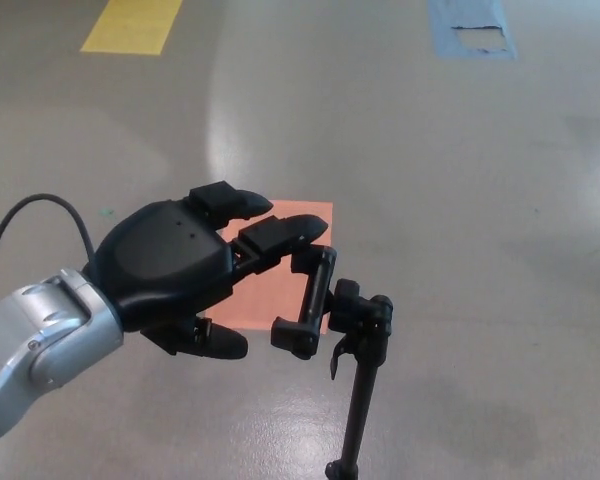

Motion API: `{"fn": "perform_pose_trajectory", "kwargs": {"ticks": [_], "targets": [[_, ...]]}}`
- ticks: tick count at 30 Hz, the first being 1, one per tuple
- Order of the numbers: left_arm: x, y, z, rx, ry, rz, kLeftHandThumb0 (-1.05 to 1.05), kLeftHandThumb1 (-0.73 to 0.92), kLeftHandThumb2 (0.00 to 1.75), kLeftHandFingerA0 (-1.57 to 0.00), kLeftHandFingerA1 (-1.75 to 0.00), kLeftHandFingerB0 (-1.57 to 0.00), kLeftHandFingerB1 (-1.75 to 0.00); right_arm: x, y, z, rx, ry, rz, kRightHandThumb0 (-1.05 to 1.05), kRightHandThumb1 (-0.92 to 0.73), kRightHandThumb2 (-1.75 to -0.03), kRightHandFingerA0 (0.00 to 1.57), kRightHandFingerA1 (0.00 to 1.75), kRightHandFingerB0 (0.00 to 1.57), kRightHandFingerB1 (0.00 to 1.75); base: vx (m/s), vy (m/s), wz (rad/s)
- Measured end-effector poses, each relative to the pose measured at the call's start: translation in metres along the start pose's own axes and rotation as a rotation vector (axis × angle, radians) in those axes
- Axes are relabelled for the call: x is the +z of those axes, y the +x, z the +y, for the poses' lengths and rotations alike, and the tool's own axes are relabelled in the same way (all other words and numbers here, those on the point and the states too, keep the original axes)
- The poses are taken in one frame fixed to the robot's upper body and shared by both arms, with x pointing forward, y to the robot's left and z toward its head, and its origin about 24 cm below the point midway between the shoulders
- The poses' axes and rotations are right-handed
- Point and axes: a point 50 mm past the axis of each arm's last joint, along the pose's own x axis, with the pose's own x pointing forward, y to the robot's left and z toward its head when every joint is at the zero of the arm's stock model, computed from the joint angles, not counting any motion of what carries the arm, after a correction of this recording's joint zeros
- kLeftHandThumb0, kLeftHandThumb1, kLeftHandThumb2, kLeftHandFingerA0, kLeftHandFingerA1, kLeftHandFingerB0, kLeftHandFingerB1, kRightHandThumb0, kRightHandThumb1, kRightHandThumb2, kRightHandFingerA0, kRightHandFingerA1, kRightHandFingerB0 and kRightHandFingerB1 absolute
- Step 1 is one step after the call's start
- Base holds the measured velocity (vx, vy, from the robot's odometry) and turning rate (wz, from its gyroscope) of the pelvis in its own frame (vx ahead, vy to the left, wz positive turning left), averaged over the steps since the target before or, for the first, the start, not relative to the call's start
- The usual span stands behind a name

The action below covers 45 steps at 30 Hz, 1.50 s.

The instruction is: The robot uses its left hand to grab the top of a phone stand kept on the floor and tilt it upwards to adjust its angle

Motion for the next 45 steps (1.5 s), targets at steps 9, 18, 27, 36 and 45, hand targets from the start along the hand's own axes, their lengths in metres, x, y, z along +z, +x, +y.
{"fn": "perform_pose_trajectory", "kwargs": {"ticks": [9, 18, 27, 36, 45], "targets": [[0.003, -0.008, -0.006, -0.016, 0.006, 0.003, -0.80, 0.56, 0.89, -0.13, -0.42, -0.03, -0.22, -0.003, 0.000, 0.003, 0.015, -0.025, 0.014, -0.61, -0.78, -0.64, 0.24, 0.38, 0.27, 0.33, 0.00, 0.000, 0.00], [0.005, -0.010, -0.009, -0.021, 0.000, 0.002, -0.75, 0.52, 0.84, -0.14, -0.41, -0.03, -0.20, -0.005, 0.000, 0.004, 0.019, -0.026, 0.021, -0.63, -0.77, -0.63, 0.23, 0.37, 0.27, 0.31, 0.00, 0.000, 0.00], [0.011, -0.016, -0.018, -0.045, -0.012, -0.003, -0.79, 0.54, 0.88, -0.15, -0.42, -0.03, -0.20, -0.013, -0.001, 0.009, 0.029, -0.021, 0.040, -0.62, -0.78, -0.64, 0.22, 0.39, 0.25, 0.32, 0.00, 0.000, 0.00], [0.009, -0.014, -0.020, -0.066, 0.010, 0.001, -0.78, 0.54, 0.87, -0.14, -0.42, -0.03, -0.20, -0.012, -0.001, 0.007, 0.017, 0.000, 0.030, -0.60, -0.78, -0.62, 0.29, 0.39, 0.26, 0.31, 0.00, 0.000, 0.00], [0.008, -0.015, -0.021, -0.072, 0.014, 0.004, -0.79, 0.55, 0.89, -0.15, -0.42, -0.03, -0.20, -0.010, -0.001, 0.007, 0.012, 0.001, 0.025, -0.61, -0.76, -0.62, 0.29, 0.40, 0.26, 0.32, 0.00, 0.000, 0.00]]}}
